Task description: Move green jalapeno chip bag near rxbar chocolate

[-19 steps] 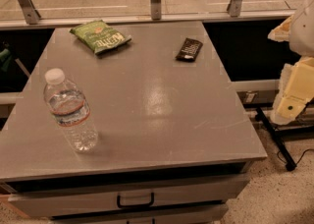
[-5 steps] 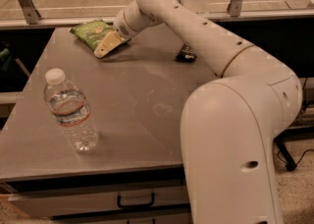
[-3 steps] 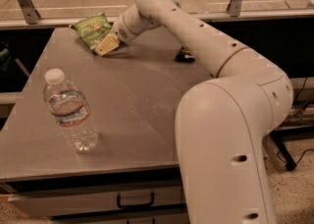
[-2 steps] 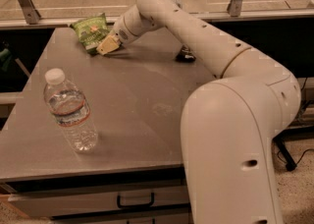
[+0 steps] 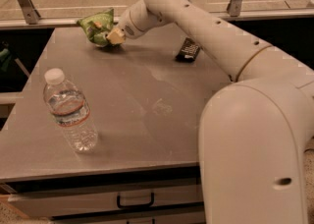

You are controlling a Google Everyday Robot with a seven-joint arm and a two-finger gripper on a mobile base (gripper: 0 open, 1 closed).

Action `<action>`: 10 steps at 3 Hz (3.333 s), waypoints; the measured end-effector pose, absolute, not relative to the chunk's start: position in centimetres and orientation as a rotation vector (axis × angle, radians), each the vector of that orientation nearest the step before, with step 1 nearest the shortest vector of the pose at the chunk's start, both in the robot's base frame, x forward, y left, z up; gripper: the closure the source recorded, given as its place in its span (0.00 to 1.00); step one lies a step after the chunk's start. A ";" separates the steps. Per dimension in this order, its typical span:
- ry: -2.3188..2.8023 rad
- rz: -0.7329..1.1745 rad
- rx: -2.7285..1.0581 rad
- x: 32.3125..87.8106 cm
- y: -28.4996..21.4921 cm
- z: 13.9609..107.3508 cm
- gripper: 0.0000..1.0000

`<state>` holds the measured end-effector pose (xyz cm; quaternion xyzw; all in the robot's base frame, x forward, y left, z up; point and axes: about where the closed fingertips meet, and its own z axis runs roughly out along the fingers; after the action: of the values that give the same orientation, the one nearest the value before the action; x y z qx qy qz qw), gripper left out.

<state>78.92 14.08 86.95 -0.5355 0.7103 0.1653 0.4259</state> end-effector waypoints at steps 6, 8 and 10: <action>1.869 0.039 -1.389 79.5 -2.0 89.0 0.59; 1.926 -0.005 -1.389 79.0 -4.8 87.9 0.13; 1.908 -0.061 -1.372 79.4 -6.7 89.8 0.00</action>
Offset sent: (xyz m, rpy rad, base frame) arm 0.0059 -0.1132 0.1599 -0.1125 -0.3810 -0.0824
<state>79.41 -6.75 89.79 -0.5384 0.7491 -0.0241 0.3851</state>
